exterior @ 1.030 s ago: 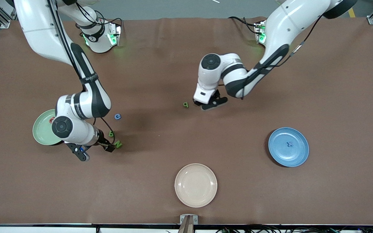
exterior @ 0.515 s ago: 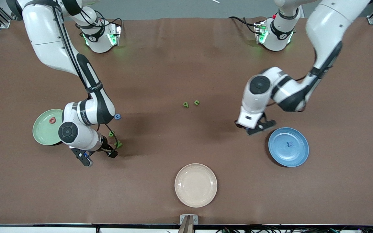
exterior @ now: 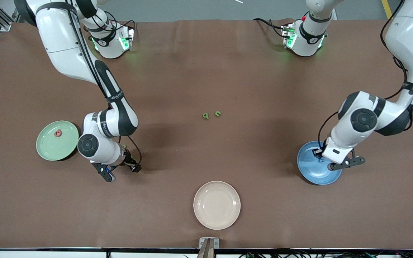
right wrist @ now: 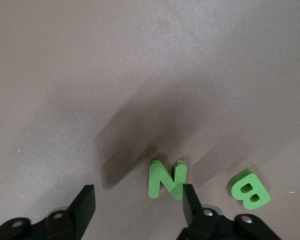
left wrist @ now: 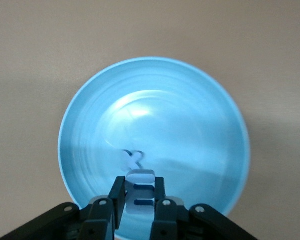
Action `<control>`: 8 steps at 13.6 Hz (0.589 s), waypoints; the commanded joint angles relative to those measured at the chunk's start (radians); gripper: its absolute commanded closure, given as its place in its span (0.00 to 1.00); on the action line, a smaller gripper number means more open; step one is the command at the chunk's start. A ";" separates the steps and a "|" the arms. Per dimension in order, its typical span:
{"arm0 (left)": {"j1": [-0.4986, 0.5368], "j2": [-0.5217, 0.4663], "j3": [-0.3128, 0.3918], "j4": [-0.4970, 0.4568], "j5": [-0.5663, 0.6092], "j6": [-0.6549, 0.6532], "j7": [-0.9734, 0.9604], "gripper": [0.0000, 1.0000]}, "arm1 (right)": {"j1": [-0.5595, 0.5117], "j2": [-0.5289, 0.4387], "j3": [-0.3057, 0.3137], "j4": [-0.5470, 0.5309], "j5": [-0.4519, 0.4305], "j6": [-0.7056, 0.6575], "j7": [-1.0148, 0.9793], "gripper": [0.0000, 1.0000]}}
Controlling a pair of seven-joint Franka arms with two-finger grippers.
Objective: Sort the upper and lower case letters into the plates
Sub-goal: 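Drop the blue E on the blue plate with the left gripper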
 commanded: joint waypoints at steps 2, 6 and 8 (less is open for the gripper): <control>-0.004 0.056 0.026 0.046 0.031 0.005 0.017 0.08 | -0.001 0.005 -0.006 0.000 0.018 -0.008 -0.008 0.27; -0.005 -0.033 -0.090 -0.008 0.022 -0.067 -0.040 0.00 | -0.002 0.002 -0.009 -0.019 0.012 -0.052 -0.034 0.26; -0.005 -0.031 -0.182 -0.051 0.022 -0.090 -0.180 0.00 | -0.004 0.000 -0.008 -0.022 0.012 -0.051 -0.034 0.26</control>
